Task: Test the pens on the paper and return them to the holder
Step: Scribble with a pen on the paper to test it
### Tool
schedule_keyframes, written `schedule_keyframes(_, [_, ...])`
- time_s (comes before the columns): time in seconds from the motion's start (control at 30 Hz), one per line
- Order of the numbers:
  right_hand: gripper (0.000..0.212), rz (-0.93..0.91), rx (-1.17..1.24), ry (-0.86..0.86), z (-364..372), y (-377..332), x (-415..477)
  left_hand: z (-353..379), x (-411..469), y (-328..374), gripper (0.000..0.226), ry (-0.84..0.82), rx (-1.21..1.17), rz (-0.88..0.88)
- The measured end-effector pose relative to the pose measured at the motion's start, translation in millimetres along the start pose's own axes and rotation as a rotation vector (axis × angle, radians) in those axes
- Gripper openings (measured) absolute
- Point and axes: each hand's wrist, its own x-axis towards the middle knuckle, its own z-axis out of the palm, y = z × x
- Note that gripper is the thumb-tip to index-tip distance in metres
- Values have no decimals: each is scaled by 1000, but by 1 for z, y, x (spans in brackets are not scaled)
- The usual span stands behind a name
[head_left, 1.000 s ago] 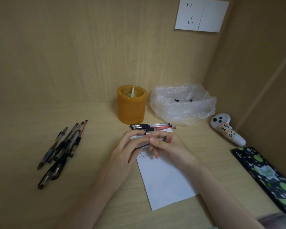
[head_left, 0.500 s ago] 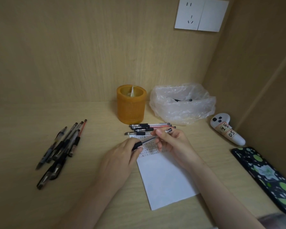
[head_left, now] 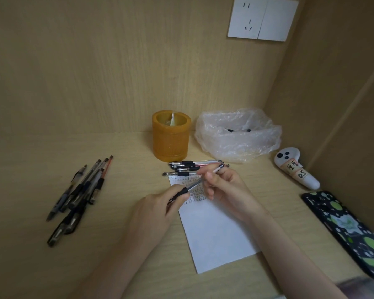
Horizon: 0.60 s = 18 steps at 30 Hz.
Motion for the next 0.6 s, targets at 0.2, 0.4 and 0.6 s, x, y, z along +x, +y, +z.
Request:
schedule_keyframes(0.2, [16,141,5,-80,12,1,-3,3,0,2,45,-50,-17,35])
schedule_keyframes(0.4, [20,5,228,275,-6,-15,1,0,1,2,48,-141,12,-99])
schedule_keyframes(0.6, [41,70,157,338,-21,-23,0,3,0,2,45,-245,162,-129])
